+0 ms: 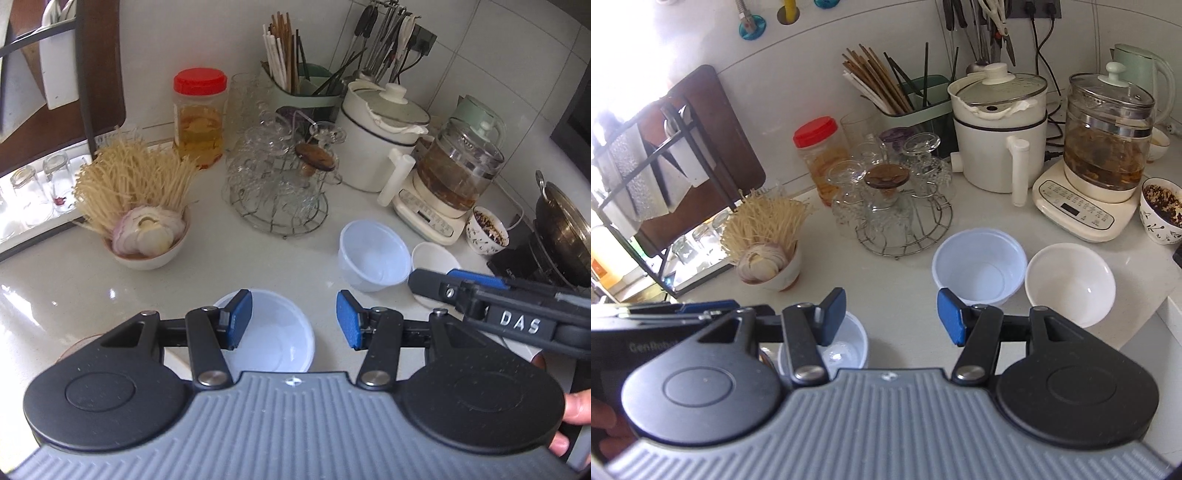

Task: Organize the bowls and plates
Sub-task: 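Move both grippers to the second white plastic bowl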

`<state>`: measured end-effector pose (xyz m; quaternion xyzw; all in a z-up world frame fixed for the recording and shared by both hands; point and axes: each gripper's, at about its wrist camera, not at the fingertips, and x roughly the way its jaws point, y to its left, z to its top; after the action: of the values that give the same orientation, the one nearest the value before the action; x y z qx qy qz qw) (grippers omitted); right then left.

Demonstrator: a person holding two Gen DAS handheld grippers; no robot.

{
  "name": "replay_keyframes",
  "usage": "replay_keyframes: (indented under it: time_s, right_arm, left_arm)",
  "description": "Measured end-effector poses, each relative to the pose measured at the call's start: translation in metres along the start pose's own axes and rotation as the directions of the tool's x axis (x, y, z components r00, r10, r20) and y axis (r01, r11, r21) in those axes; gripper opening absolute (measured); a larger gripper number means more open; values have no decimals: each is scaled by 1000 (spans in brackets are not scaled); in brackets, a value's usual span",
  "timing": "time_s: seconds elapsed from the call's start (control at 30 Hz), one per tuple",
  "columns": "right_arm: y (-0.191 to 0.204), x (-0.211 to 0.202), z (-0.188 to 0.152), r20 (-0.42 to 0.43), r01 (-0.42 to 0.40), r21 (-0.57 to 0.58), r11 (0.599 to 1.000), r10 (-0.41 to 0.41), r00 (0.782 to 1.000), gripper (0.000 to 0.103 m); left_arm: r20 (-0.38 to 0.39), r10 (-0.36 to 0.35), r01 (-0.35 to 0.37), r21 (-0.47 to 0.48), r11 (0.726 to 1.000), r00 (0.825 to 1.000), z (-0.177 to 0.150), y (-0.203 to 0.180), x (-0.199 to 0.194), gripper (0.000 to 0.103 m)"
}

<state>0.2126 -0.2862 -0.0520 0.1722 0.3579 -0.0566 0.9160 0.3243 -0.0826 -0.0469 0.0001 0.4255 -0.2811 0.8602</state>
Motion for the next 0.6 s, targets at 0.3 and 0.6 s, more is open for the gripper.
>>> replay_keyframes:
  time_s: [0.3, 0.6]
  right_arm:
    - [-40, 9, 16, -17, -15, 6, 1000, 15, 1000, 58]
    - [-72, 32, 45, -49, -53, -26, 998, 52, 997, 58]
  left_arm:
    - [-25, 9, -11, -105, 994, 1000, 12, -20, 24, 57]
    - [-26, 49, -53, -196, 979, 998, 25, -34, 54, 57]
